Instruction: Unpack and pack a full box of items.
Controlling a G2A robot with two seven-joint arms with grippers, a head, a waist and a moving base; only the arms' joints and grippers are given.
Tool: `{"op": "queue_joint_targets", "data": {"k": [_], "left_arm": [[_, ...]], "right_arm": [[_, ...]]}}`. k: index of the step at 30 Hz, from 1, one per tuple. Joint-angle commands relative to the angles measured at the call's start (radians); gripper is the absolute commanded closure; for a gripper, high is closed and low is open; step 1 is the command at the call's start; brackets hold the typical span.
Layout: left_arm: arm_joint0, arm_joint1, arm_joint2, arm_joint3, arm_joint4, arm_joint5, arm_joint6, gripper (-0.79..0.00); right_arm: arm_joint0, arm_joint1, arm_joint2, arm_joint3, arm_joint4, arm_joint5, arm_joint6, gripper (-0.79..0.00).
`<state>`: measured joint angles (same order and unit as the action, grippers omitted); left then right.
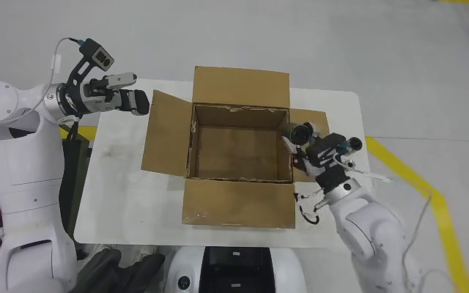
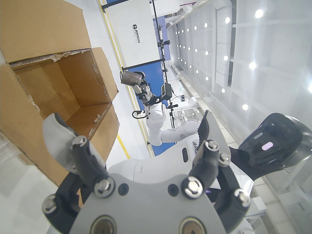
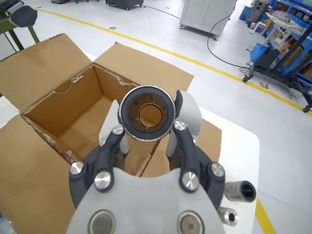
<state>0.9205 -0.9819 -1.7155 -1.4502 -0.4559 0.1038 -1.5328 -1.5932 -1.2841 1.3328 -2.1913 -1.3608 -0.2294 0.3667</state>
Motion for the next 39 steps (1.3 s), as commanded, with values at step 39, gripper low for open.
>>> {"op": "queue_joint_targets", "data": {"k": [39], "left_arm": [[0.000, 0.000, 0.000, 0.000, 0.000, 0.000, 0.000, -0.785]], "right_arm": [[0.395, -0.037, -0.245, 0.387, 0.148, -0.044, 0.197, 0.000]]}}
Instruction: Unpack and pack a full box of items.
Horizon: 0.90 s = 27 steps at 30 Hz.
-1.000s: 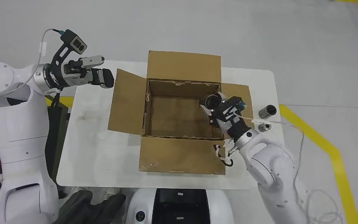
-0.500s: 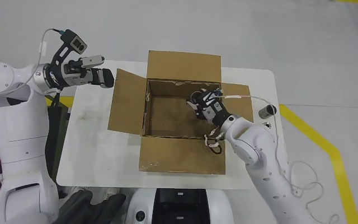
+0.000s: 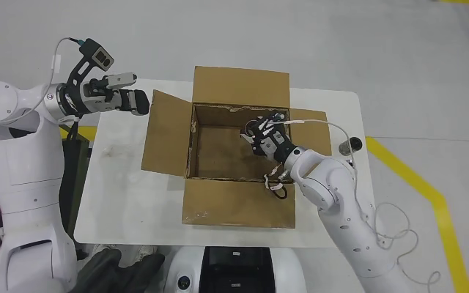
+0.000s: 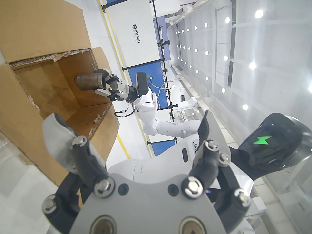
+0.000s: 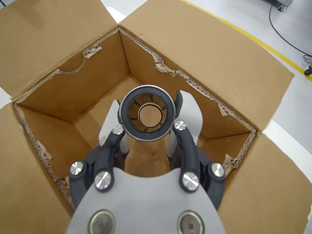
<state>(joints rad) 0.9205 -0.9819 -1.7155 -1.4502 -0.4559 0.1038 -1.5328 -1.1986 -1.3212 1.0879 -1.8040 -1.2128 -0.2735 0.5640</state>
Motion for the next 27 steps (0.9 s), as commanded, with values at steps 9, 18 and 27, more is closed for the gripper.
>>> {"op": "queue_joint_targets", "data": {"k": [9, 18, 27], "left_arm": [[0.000, 0.000, 0.000, 0.000, 0.000, 0.000, 0.000, -0.785], [0.000, 0.000, 0.000, 0.000, 0.000, 0.000, 0.000, -0.785], [0.000, 0.000, 0.000, 0.000, 0.000, 0.000, 0.000, -0.785]], "right_arm": [[0.000, 0.000, 0.000, 0.000, 0.000, 0.000, 0.000, 0.000], [0.106, -0.015, -0.070, 0.078, 0.049, -0.049, 0.070, 0.000], [0.331, -0.068, -0.221, 0.341, 0.177, -0.095, 0.124, 0.000]]}}
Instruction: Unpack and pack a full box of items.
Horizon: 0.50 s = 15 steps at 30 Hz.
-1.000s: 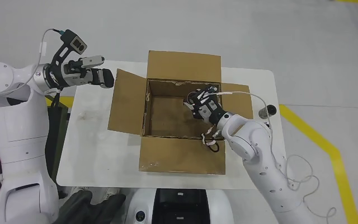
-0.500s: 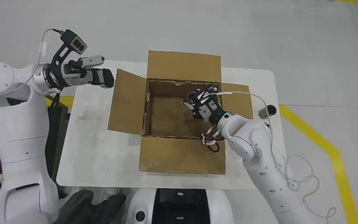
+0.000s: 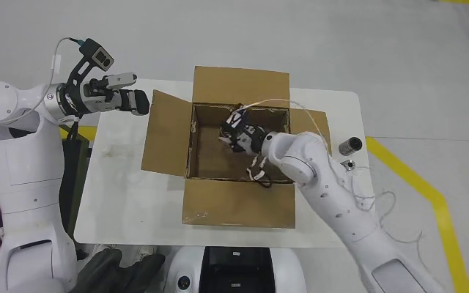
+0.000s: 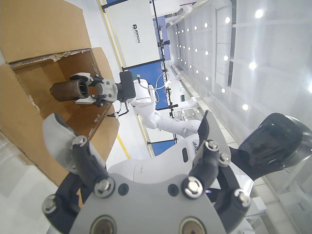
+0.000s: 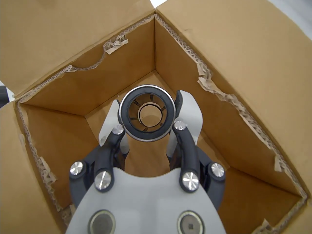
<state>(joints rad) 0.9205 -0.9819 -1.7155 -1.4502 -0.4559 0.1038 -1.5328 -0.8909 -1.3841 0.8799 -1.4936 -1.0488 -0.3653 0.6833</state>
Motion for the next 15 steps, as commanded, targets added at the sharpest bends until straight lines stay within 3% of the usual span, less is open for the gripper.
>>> {"op": "queue_joint_targets", "data": {"k": [1, 15], "left_arm": [[0.000, 0.000, 0.000, 0.000, 0.000, 0.000, 0.000, -0.785], [0.000, 0.000, 0.000, 0.000, 0.000, 0.000, 0.000, -0.785]], "right_arm": [[0.044, -0.012, -0.026, 0.058, 0.029, -0.010, 0.006, 0.000], [0.211, -0.080, -0.160, 0.336, 0.144, -0.088, 0.028, 0.000]]}}
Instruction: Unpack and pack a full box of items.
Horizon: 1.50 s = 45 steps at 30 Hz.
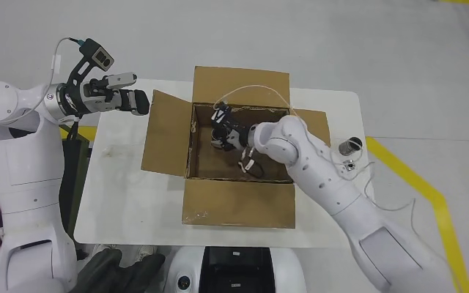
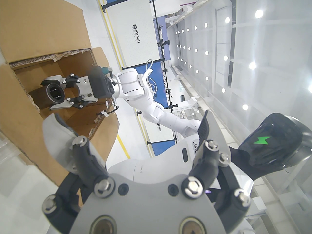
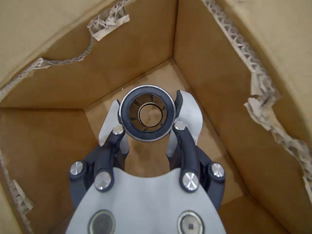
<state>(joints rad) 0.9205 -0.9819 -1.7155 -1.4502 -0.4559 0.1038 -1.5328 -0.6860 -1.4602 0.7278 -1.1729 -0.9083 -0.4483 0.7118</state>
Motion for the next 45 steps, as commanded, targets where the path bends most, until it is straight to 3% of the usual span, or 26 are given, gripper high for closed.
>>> {"op": "queue_joint_targets", "data": {"k": [1, 13, 15, 22, 23, 25, 27, 28, 34, 45], "left_arm": [[0.000, 0.000, 0.000, 0.000, 0.000, 0.000, 0.000, -0.785], [0.000, 0.000, 0.000, 0.000, 0.000, 0.000, 0.000, -0.785], [0.000, 0.000, 0.000, 0.000, 0.000, 0.000, 0.000, -0.785], [0.000, 0.000, 0.000, 0.000, 0.000, 0.000, 0.000, -0.785], [0.000, 0.000, 0.000, 0.000, 0.000, 0.000, 0.000, -0.785], [0.000, 0.000, 0.000, 0.000, 0.000, 0.000, 0.000, -0.785], [0.000, 0.000, 0.000, 0.000, 0.000, 0.000, 0.000, -0.785], [0.000, 0.000, 0.000, 0.000, 0.000, 0.000, 0.000, -0.785], [0.000, 0.000, 0.000, 0.000, 0.000, 0.000, 0.000, -0.785], [0.000, 0.000, 0.000, 0.000, 0.000, 0.000, 0.000, -0.785]], "right_arm": [[0.013, -0.008, -0.017, 0.032, 0.005, -0.012, 0.001, 0.000], [0.063, -0.047, -0.073, 0.155, 0.019, -0.039, -0.021, -0.006], [0.070, -0.054, -0.082, 0.170, 0.017, -0.038, -0.019, -0.123], [0.084, -0.068, -0.093, 0.206, 0.020, -0.050, -0.034, -0.246], [0.084, -0.068, -0.091, 0.207, 0.020, -0.050, -0.036, -0.336], [0.081, -0.069, -0.087, 0.204, 0.022, -0.046, -0.034, -0.400], [0.078, -0.068, -0.083, 0.195, 0.019, -0.041, -0.029, -0.536], [0.076, -0.067, -0.080, 0.191, 0.018, -0.037, -0.026, -0.560], [0.060, -0.057, -0.056, 0.156, 0.007, -0.026, -0.016, -0.619], [-0.049, -0.003, 0.065, -0.025, -0.046, -0.035, -0.095, -0.591]]}}
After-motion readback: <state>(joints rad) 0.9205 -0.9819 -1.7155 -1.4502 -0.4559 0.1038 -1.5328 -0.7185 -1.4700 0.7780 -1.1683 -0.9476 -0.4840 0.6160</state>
